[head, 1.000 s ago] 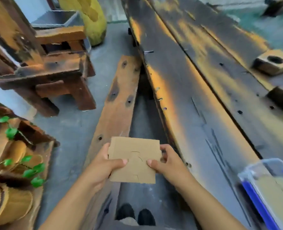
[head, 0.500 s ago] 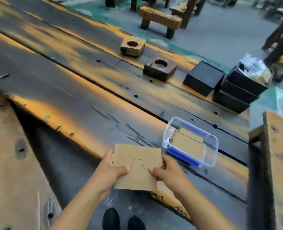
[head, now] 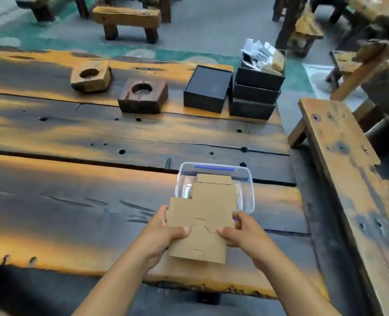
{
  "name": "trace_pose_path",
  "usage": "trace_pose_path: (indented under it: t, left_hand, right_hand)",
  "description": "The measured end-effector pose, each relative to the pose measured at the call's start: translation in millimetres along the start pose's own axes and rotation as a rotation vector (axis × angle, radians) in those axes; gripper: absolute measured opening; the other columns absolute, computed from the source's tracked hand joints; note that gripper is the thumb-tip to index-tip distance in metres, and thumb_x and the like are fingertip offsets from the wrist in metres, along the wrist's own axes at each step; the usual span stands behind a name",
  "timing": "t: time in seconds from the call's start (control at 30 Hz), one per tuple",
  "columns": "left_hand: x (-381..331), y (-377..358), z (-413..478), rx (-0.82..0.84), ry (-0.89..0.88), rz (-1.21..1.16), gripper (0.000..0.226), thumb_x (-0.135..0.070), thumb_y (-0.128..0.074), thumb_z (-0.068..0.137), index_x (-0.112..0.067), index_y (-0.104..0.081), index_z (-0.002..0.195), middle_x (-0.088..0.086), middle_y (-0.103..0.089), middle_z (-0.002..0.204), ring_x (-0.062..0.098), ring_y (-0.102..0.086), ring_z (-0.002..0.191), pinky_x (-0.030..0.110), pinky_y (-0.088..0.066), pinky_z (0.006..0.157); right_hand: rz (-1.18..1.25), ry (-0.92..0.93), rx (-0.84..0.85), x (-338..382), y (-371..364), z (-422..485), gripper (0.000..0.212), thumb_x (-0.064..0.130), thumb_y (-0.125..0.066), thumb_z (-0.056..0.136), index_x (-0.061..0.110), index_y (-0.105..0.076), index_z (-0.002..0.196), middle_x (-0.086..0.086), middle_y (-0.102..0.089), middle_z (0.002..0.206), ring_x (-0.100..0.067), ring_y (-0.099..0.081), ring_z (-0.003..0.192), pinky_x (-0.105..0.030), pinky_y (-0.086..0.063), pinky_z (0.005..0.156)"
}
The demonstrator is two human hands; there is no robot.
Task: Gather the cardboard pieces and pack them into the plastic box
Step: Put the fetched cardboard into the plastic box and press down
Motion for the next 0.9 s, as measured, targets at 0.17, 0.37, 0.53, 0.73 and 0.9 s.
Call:
trace_pose_path:
  t: [0.17, 0.37, 0.53, 0.73, 0.9]
  left_hand:
    - [-26.3, -29.4, 24.2, 0.086, 0.019, 0.232, 0.054, -0.005, -0.076, 0.07, -0.02, -0.055, 0.117, 0.006, -0.074, 0.106, 0.023, -0.07, 0.101, 0.037, -0.058, 0.081]
    - [-66.8, -66.5, 37.4, 0.316, -0.011, 0.803, 0.047, -0.014, -0.076, 0.071, -0.028, -0.053, 0.11, 0.005, -0.068, 0.103, 0.027, -0.068, 0.097, 0.042, -0.058, 0.08]
    - [-95.1, -94.1, 55.1, 0.379, -0.108, 1.355, 0.052, -0.028, -0.075, 0.074, -0.029, -0.041, 0.113, -0.001, -0.061, 0.109, 0.02, -0.062, 0.097, 0.043, -0.055, 0.085]
    - [-95.3, -100.5, 61.1, 0.487, -0.109, 1.461, 0.059, -0.031, -0.077, 0.073, -0.023, -0.037, 0.116, 0.002, -0.059, 0.107, 0.023, -0.061, 0.095, 0.041, -0.055, 0.082]
    - [-111.1, -78.9, 70.0, 0.49, -0.15, 1.21, 0.051, -0.03, -0.081, 0.071, -0.022, -0.048, 0.108, 0.002, -0.061, 0.102, 0.017, -0.059, 0.086, 0.038, -0.053, 0.079]
  right_hand:
    - [-0.135, 0.014, -0.042, 15.9, 46.3, 40.8, 0.055, 0.03, -0.075, 0.079, 0.025, -0.047, 0.126, 0.0, -0.054, 0.099, -0.016, -0.06, 0.089, -0.036, -0.055, 0.082]
    - [-0.514, 0.211, 0.218, 67.4, 40.0, 57.5, 0.05, 0.046, -0.077, 0.071, 0.033, -0.056, 0.114, 0.011, -0.059, 0.108, -0.007, -0.063, 0.095, -0.031, -0.054, 0.088]
    - [-0.615, 0.283, 0.287, 96.6, 22.5, 58.7, 0.038, 0.041, -0.076, 0.073, 0.026, -0.059, 0.104, 0.007, -0.064, 0.101, -0.015, -0.066, 0.094, -0.04, -0.056, 0.086]
    - [-0.645, 0.223, 0.264, 93.9, 17.2, 60.7, 0.033, 0.039, -0.074, 0.075, 0.014, -0.063, 0.093, 0.001, -0.063, 0.084, -0.015, -0.06, 0.076, -0.045, -0.054, 0.078]
    - [-0.502, 0.324, 0.218, 103.2, 15.2, 53.9, 0.021, 0.033, -0.069, 0.084, 0.016, -0.059, 0.086, 0.006, -0.057, 0.075, -0.007, -0.053, 0.067, -0.03, -0.045, 0.065]
Point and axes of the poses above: each hand's wrist, its own z-axis towards the middle knuckle, its own y-axis out of the back of the hand, x = y × z, the point moved 9 cm from there along z, towards the middle knuckle
